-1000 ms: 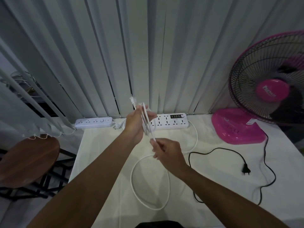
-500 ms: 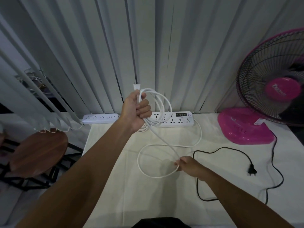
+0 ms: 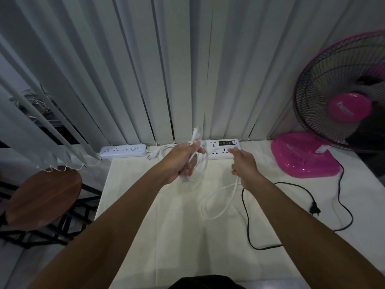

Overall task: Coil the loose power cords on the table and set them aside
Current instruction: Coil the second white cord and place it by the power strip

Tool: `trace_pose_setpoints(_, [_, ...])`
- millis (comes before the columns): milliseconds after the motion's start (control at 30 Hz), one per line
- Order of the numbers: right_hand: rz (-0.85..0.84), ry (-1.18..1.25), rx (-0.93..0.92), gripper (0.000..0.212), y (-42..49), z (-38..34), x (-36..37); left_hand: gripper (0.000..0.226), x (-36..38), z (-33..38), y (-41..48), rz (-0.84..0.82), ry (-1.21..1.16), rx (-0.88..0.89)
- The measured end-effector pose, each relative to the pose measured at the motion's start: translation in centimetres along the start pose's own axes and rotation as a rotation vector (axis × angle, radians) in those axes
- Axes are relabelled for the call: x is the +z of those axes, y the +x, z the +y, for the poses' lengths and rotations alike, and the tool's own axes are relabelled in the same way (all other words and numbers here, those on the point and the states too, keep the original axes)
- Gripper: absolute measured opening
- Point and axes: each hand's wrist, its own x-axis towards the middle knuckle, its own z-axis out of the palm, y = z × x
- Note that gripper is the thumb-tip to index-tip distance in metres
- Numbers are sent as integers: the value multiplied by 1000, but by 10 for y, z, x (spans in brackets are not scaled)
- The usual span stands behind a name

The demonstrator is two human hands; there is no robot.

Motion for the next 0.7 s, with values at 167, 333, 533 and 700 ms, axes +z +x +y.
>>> trace_pose_setpoints(167, [-258,-626,-548,33,-33,-35,14,48,17,-21,3,-1,-188,-48])
trace_pose_setpoints(333, [-240,-671,-844,8,-69,-25,22,40,25,-18,7,28,-504,-85])
trace_pose_setpoints(533, [-123,-464,-767,19,-83,5,15,50,23,-15,10,31,-636,-109])
trace_pose_setpoints(700, [-150,-501,-676,38,-78,33,-2,38,29,-14,13,2,-666,-63])
